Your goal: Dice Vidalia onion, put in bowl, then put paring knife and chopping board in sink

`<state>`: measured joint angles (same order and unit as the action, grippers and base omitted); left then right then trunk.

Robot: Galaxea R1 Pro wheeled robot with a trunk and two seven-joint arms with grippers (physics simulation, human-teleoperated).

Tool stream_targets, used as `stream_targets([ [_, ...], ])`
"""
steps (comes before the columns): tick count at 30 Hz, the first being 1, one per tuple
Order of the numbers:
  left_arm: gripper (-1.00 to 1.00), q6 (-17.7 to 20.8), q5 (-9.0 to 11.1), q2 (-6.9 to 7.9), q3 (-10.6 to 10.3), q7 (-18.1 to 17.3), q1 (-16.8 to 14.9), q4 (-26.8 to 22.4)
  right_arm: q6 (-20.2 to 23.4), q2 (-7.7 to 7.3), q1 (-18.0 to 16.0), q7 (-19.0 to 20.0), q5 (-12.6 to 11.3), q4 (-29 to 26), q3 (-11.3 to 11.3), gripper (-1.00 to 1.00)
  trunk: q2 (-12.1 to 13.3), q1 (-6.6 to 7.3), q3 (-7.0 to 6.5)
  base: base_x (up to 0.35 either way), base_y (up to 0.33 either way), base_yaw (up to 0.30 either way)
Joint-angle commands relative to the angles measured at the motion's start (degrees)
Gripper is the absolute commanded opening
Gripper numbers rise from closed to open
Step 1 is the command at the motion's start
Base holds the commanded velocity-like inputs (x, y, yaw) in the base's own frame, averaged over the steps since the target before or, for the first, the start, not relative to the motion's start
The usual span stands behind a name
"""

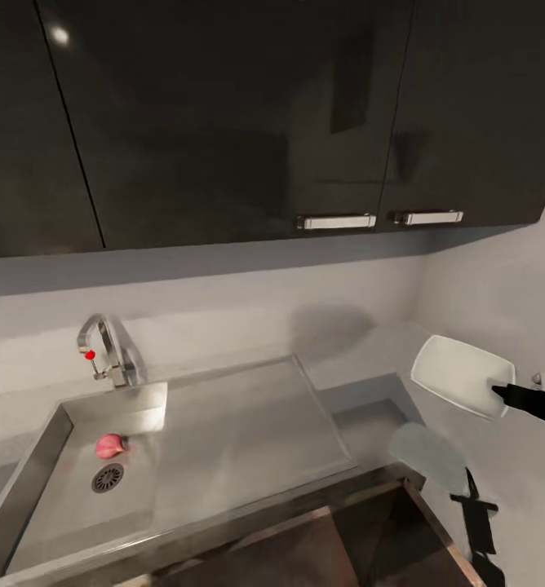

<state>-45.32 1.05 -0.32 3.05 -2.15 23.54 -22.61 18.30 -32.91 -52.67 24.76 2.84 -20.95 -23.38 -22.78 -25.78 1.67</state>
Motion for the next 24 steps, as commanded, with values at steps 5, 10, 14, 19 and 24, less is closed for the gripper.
stream_targets([
  [5, 1.00, -0.04, 0.09, -0.03, 0.20, -0.23, 0.01, -0.07, 0.34, 0.16, -0.07, 0.38, 0.15, -0.06, -0.44, -1.00, -0.14, -0.01, 0.12, -0.195, 0.000, 0.000],
  [10, 1.00, -0.04, 0.09, -0.03, 0.19, -0.37, 0.01, -0.08, 0.21, 2.74, -0.07, 0.28, 0.33, -1.58, 0.51, -1.00, -0.14, -0.01, 0.12, -0.175, 0.000, 0.000],
  [14, 1.00, -0.04, 0.09, -0.03, 0.17, -0.39, 0.01, -0.07, 0.29, 5.74, -0.07, 0.12, 0.85, -5.04, 3.20, -1.00, -0.14, -0.01, 0.12, -0.290, 0.000, 0.000],
  [19, 1.00, -0.04, 0.09, -0.03, 0.19, -0.40, 0.01, -0.07, 0.34, 8.71, -0.07, -0.01, 1.71, -7.47, 5.21, -1.00, -0.14, -0.01, 0.12, -0.310, 0.000, 0.000],
  [24, 1.00, -0.04, 0.09, -0.03, 0.19, -0.40, 0.01, -0.07, 0.18, 11.03, -0.07, -0.10, 2.54, -8.86, 5.63, -1.00, -0.14, -0.01, 0.12, -0.315, 0.000, 0.000],
])
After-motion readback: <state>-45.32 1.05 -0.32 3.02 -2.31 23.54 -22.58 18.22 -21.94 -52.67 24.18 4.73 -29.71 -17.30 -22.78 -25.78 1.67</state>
